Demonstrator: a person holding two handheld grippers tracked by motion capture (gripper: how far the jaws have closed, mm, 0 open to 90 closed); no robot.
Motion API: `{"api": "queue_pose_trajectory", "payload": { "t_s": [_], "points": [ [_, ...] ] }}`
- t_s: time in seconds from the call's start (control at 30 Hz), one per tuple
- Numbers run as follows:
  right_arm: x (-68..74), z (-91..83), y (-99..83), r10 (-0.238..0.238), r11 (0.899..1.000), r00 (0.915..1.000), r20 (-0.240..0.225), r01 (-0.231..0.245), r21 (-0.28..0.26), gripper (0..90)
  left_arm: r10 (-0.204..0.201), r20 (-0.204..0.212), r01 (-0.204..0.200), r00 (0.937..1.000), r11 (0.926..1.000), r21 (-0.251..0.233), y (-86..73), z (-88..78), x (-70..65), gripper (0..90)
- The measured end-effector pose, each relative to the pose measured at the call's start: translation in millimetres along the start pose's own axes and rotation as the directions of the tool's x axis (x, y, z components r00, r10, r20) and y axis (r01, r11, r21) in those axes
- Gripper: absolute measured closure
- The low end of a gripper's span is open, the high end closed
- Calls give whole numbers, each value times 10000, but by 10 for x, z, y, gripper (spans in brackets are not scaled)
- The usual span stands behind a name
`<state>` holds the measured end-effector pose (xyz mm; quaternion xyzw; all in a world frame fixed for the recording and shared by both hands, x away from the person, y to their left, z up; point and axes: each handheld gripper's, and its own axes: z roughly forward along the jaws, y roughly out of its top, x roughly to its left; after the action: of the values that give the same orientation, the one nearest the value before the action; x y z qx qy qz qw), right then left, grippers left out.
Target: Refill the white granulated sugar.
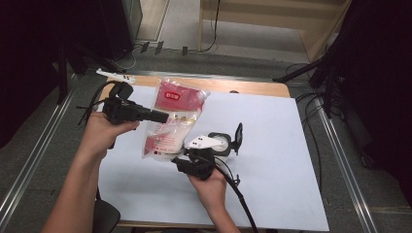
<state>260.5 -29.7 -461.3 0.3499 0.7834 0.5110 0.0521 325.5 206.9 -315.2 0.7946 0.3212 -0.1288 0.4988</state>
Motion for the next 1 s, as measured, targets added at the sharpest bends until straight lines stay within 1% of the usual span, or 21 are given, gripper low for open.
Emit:
{"api": "queue_pose_trajectory", "payload": {
  "t_s": [0.07, 0.1, 0.13, 0.17, 0.2, 0.23, 0.27, 0.33, 0.4, 0.43, 0.47, 0.5, 0.53, 0.6, 0.63, 0.67, 0.7, 0.73, 0.77, 0.93, 1.0],
  "points": [
    [3, 10, 16, -180, 9996, 9997, -165, 184, 228, 594, 13, 64, -12, 10000, 9999, -156, -2, -55, 8, 900],
    [-6, 15, 16, -189, 9993, 9992, -348, 200, 314, 593, -19, -35, 18, 10000, 9996, -280, -5, -85, 8, 900],
    [-15, 21, 16, -180, 9989, 9988, -456, 199, 419, 593, -35, 10, 35, 10000, 9993, -360, -6, -112, 13, 900],
    [-27, 22, 15, -318, 9981, 9985, -447, 341, 508, 593, -58, -82, 54, 10000, 9989, -476, -8, -140, 12, 900],
    [-37, 20, 15, -400, 9974, 9979, -517, 430, 583, 591, -105, -62, 101, 9999, 9982, -583, -10, -164, 17, 900],
    [-47, 13, 16, -460, 9964, 9974, -549, 498, 690, 588, -56, -137, 48, 9999, 9981, -622, -12, -188, 23, 900],
    [-51, 6, 16, -572, 9950, 9970, -519, 612, 792, 587, -104, -199, 90, 9997, 9976, -692, -15, -206, 27, 900],
    [-56, -2, 20, -775, 9921, 9942, -751, 843, 926, 585, -86, -268, 66, 9996, 9973, -727, -18, -231, 49, 900],
    [-64, -14, 30, -852, 9897, 9906, -1073, 966, 1058, 583, -158, -338, 133, 9993, 9972, -732, -24, -238, 68, 900],
    [-60, -27, 36, -924, 9882, 9893, -1129, 1050, 1112, 582, -167, -385, 138, 9991, 9970, -756, -25, -240, 81, 900],
    [-58, -43, 42, -1074, 9861, 9870, -1193, 1211, 1141, 582, -208, -363, 181, 9991, 9971, -739, -26, -237, 89, 900],
    [-60, -58, 46, -1193, 9844, 9837, -1348, 1348, 1129, 580, -155, -445, 122, 9989, 9972, -732, -27, -235, 102, 900],
    [-64, -71, 48, -1193, 9837, 9812, -1519, 1375, 1159, 578, -139, -512, 103, 9986, 9976, -688, -31, -229, 118, 900],
    [-85, -102, 51, -1182, 9825, 9791, -1657, 1395, 1236, 577, -222, -543, 183, 9983, 9973, -704, -41, -209, 154, 900],
    [-90, -120, 52, -1153, 9823, 9789, -1686, 1375, 1268, 577, -334, -558, 292, 9979, 9969, -728, -50, -193, 178, 900],
    [-98, -148, 55, -1134, 9823, 9779, -1759, 1369, 1278, 576, -304, -619, 259, 9976, 9970, -726, -55, -187, 198, 900],
    [-107, -163, 58, -1118, 9828, 9758, -1877, 1365, 1243, 573, -367, -673, 315, 9971, 9965, -770, -60, -176, 218, 900],
    [-117, -190, 63, -1094, 9838, 9752, -1927, 1339, 1195, 572, -511, -614, 461, 9968, 9956, -815, -68, -161, 235, 900],
    [-128, -217, 69, -1055, 9847, 9740, -2003, 1303, 1152, 571, -585, -642, 532, 9962, 9953, -807, -74, -150, 249, 900],
    [-209, -382, 101, -898, 9909, 9712, -2206, 1095, 785, 561, -627, -797, 561, 9948, 9950, -829, -92, -78, 328, 900],
    [-240, -442, 92, -1038, 9897, 9707, -2165, 1224, 741, 555, -636, -801, 571, 9948, 9951, -802, -99, -48, 358, 900]
  ]
}}
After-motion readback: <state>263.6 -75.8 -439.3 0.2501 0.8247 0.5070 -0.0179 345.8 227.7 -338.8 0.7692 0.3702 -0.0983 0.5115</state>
